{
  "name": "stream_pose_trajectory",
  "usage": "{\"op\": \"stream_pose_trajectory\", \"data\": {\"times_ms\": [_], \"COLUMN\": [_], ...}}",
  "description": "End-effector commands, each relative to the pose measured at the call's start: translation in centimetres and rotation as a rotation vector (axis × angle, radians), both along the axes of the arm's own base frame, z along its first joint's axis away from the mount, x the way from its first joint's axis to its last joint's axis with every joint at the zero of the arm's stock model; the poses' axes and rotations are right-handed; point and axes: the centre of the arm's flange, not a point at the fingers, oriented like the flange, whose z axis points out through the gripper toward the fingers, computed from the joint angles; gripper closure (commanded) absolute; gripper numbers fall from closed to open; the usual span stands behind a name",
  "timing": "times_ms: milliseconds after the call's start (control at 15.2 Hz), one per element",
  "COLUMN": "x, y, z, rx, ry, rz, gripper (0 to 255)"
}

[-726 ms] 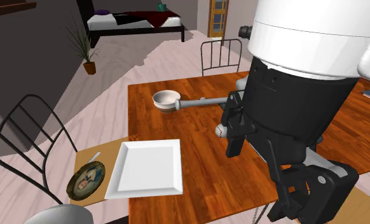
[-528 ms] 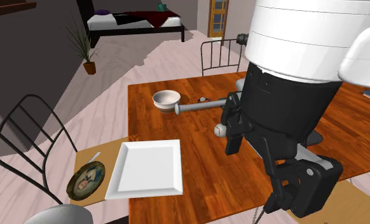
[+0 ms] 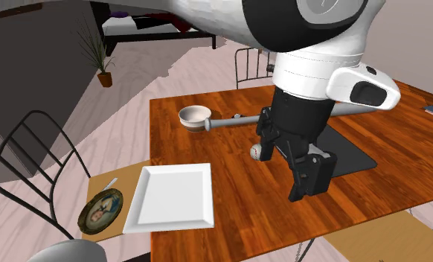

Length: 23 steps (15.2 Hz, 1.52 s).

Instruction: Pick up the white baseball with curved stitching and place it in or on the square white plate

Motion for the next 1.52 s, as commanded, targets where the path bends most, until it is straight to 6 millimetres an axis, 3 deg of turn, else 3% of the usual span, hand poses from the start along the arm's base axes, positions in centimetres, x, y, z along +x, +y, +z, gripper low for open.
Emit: {"op": "stream_pose_trajectory", "data": {"times_ms": [0, 1452], "x": [1.2, 14.5], "y": [1.9, 23.5], "z": [-1.5, -16.5], "rx": [-0.001, -0.02], "ry": [0.001, 0.028], "rz": [-0.004, -0.034], "gripper": [0, 0]}}
